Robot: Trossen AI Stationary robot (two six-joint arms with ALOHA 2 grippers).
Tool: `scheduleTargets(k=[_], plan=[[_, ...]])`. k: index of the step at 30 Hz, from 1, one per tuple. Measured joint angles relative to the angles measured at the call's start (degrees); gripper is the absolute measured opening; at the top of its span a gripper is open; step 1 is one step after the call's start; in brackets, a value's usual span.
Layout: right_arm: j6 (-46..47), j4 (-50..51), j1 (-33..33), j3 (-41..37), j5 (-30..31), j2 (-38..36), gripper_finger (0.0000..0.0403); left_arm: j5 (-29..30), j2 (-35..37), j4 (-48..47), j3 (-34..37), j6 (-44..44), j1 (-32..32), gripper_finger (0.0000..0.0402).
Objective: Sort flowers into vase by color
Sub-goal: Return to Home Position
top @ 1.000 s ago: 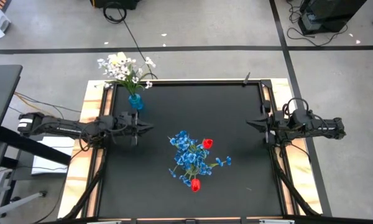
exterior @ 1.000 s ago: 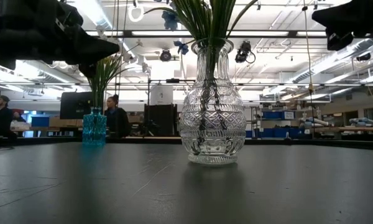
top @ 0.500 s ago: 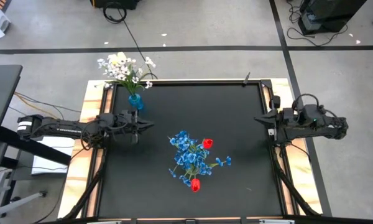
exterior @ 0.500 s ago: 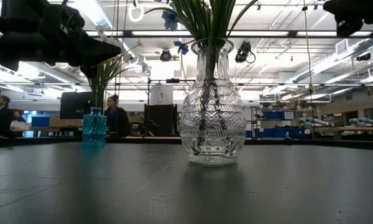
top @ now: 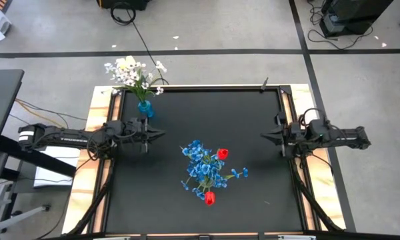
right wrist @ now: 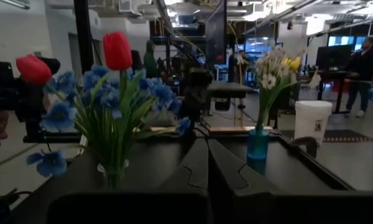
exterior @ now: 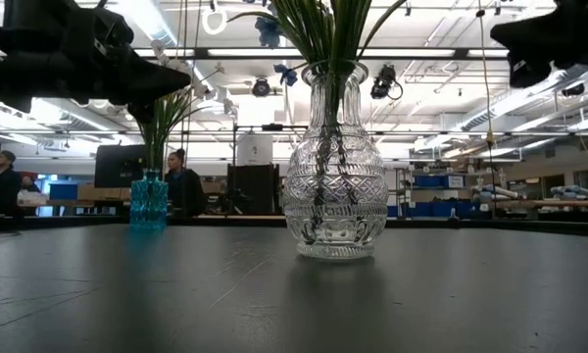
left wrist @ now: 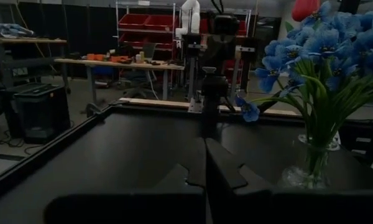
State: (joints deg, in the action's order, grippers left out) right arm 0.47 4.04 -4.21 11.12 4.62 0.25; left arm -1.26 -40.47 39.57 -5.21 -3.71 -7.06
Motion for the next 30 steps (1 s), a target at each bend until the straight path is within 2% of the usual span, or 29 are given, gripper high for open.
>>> scheduleTargets(k=[7, 13, 20, 25, 30], plan=[[1.4, -5.5, 0.0, -5.0, -0.2, 0.0, 0.0005, 0.0, 0.0, -0.4, 0.0, 0.4, -1.2, 0.0002], [1.5, -14.9, 0.9, -10.5, -0.2, 0.0, 0.0005, -2.0, 0.0, -0.6, 0.0, 0.2, -2.6, 0.0002], [1.4, -14.3, 2.6, -10.8, -0.2, 0.0, 0.0005, -3.2, 0.7, -3.1, 0.0, 1.5, -3.3, 0.0002], [1.5, -14.3, 3.7, -10.8, -1.3, 0.0, 0.0005, -4.3, 4.2, -4.4, 0.0, 1.6, -3.4, 0.0002], [1.5, -14.2, 4.2, -10.8, -1.5, 0.0, 0.0005, -4.7, 11.0, -14.8, 0.0, 1.3, -3.4, 0.0002]])
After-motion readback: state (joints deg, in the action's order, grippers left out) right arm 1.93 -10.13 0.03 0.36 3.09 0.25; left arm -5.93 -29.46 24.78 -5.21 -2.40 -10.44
